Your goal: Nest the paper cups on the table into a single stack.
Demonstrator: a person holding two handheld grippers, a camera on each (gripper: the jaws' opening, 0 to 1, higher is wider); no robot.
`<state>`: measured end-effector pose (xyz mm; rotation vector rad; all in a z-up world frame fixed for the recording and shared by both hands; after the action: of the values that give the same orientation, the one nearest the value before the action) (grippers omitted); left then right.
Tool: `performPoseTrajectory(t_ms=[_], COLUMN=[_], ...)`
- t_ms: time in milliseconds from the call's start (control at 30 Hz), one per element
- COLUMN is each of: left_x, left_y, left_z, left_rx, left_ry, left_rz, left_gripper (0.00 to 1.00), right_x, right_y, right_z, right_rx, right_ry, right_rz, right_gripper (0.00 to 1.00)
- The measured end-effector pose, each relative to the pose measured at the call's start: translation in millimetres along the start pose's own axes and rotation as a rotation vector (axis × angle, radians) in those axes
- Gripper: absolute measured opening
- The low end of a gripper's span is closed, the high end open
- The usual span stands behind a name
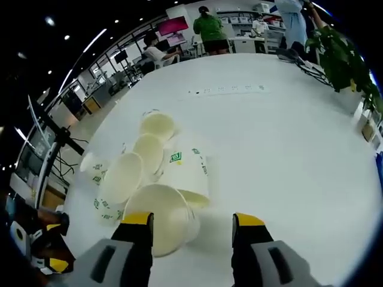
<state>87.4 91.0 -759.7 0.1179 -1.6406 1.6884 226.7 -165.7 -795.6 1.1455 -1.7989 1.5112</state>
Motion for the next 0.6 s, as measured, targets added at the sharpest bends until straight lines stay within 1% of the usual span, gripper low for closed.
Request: performPoseTrajectory(t_ms=[67,200,233,300,367,400,433,600], left_x=[0,0,-1,-1,-1,-1,-1,-1], left_y=[0.2,0.3,0.6,0.7,0.7,0.7,0.8,0.2], left_z=[-0.1,0.9,0.3,0.5,1.3,1.8,1.8,1.2], left_rx=[-0.001,-0.002,-0.002,-0.004,-0.008,-0.010,-0.011,-0.007], left_ry=[0.000,0.003,0.003,0.004,0.006,0.008,0.008,0.007], left_rz=[-0.001,-0.003,-0.004,-0.005,-0.008,-0.009,-0.009,-0.006], left_gripper=[0.65,0.65,0.65,0.65,0.65,0.65,0.65,0.65], right_x=[-1,-5,-3,-1,-1,0,0,-5], right_y=[2.7,9.7,8.7,8.4,7.8,8.3,10.2,12.9], right_z=[-2,-2,-5,-8,-5,-3,-2,1], right_rx=[0.014,0.072,0.060,0.074,0.127,0.163,0.195,0.205], right_ry=[0.005,0.034,0.026,0.027,0.044,0.063,0.074,0.069], right_rz=[-0.017,-0.075,-0.067,-0.071,-0.085,-0.089,-0.100,-0.117], right_gripper=[0.45,0.36,0.36,0.28,0.18,0.15,0.13,0.06])
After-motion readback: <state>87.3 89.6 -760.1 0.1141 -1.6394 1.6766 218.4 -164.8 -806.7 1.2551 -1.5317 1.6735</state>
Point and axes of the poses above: the point that each gripper's makers call its tool centre point, and the gripper's own axes: x roughly backward along the fingers, z roughly to its right, y roughly out of its underside, the point moved 2 cm from there along x, roughly backward along the fingers, and after that the axes turned 3 degrees about y, right-handed, at the moved point
